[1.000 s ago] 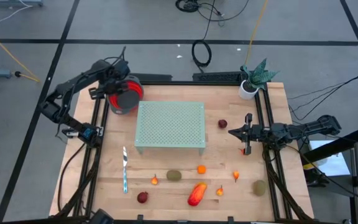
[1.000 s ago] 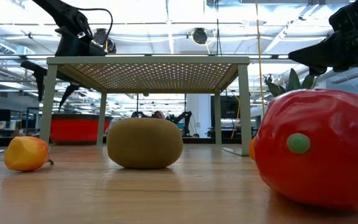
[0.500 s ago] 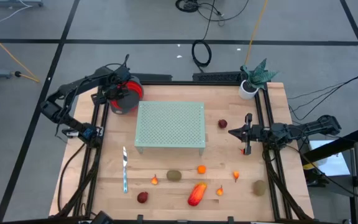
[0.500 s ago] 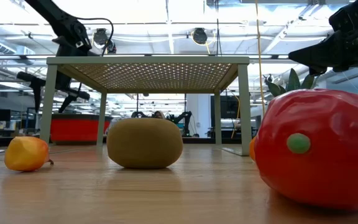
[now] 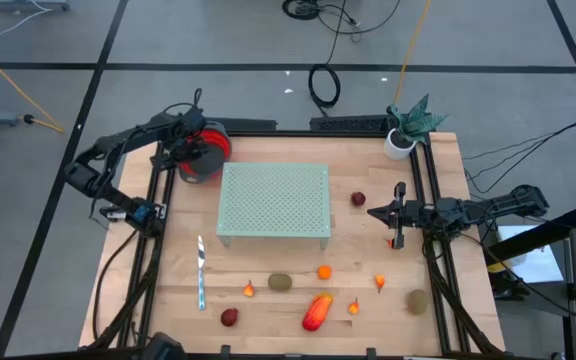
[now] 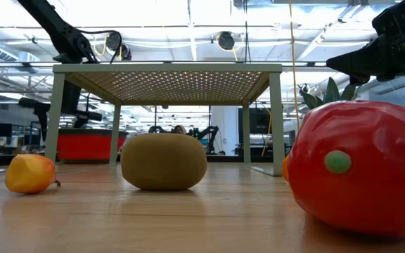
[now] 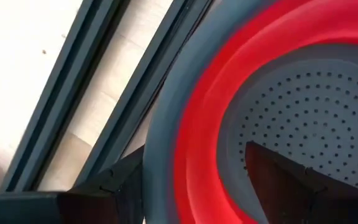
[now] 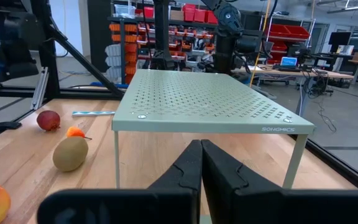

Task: Pick & Place Fruit
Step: Put the strainer bowl on the shelf

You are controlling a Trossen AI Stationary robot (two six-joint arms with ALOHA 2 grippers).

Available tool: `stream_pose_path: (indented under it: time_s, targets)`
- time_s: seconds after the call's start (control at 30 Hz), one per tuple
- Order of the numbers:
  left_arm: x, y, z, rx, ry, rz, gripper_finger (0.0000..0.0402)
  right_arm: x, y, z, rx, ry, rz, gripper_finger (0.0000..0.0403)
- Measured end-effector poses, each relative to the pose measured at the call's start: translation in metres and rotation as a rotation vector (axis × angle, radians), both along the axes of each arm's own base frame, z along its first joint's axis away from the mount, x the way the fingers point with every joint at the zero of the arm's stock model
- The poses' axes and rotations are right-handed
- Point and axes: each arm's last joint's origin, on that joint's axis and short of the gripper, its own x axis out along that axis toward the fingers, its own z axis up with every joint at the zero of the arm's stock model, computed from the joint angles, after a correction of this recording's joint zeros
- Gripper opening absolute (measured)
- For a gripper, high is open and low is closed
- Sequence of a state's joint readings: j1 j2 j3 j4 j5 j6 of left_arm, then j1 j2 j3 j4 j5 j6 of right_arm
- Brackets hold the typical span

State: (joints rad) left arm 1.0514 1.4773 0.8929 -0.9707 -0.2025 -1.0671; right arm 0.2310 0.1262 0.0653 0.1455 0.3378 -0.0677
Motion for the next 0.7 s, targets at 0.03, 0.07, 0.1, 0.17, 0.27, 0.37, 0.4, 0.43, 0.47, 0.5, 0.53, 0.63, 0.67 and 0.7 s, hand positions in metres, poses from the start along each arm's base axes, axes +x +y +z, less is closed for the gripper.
stream_pose_path:
  time_s: [0.03, 0.07, 0.1, 0.17, 0.27, 0.37, 0.4, 0.43, 0.47, 0.5, 0.53, 0.63, 0.67, 0.7]
  targets:
    - [-0.001, 0.000, -0.001, -0.001, 0.000, 0.001, 0.0250, 0.000, 0.000, 0.000, 0.000, 0.000, 0.000, 0.0004]
    - [-0.002, -0.001, -0.003, -0.005, 0.002, 0.001, 0.0250, 0.000, 0.000, 0.000, 0.000, 0.000, 0.000, 0.0004]
    - [-0.003, -0.001, -0.004, -0.009, 0.003, -0.001, 0.0250, 0.000, 0.000, 0.000, 0.000, 0.000, 0.000, 0.0004]
    - [-0.004, -0.003, -0.007, -0.018, 0.011, -0.003, 0.0250, 0.000, 0.000, 0.000, 0.000, 0.000, 0.000, 0.0004]
    - [-0.006, -0.005, -0.011, -0.030, 0.023, -0.004, 0.0250, 0.000, 0.000, 0.000, 0.000, 0.000, -0.001, 0.0004]
    - [-0.007, -0.007, -0.015, -0.033, 0.028, -0.004, 0.0237, 0.000, 0.000, 0.000, 0.000, 0.000, -0.001, 0.0004]
    - [-0.007, -0.007, -0.016, -0.030, 0.028, -0.004, 0.0227, 0.000, 0.000, 0.000, 0.000, 0.000, 0.000, 0.0004]
    - [-0.007, -0.007, -0.017, -0.026, 0.028, -0.004, 0.0214, 0.000, 0.000, 0.000, 0.000, 0.000, 0.000, 0.0004]
    - [-0.007, -0.007, -0.017, -0.019, 0.027, -0.004, 0.0199, 0.000, 0.000, 0.000, 0.000, 0.000, 0.000, 0.0004]
    - [-0.007, -0.007, -0.018, -0.013, 0.028, -0.003, 0.0181, 0.000, 0.000, 0.000, 0.000, 0.000, 0.000, 0.0004]
    - [-0.007, -0.007, -0.018, -0.007, 0.036, -0.003, 0.0163, 0.000, 0.000, 0.000, 0.000, 0.000, 0.000, 0.0004]
    - [-0.008, -0.007, -0.018, 0.007, 0.055, -0.004, 0.0108, 0.000, 0.000, 0.000, 0.000, 0.000, 0.000, 0.0004]
    - [-0.008, -0.007, -0.018, 0.010, 0.057, -0.004, 0.0091, 0.000, 0.000, 0.000, 0.000, 0.000, -0.001, 0.0004]
    - [-0.008, -0.006, -0.017, 0.013, 0.056, -0.003, 0.0076, 0.000, 0.000, 0.000, 0.000, 0.000, -0.001, 0.0004]
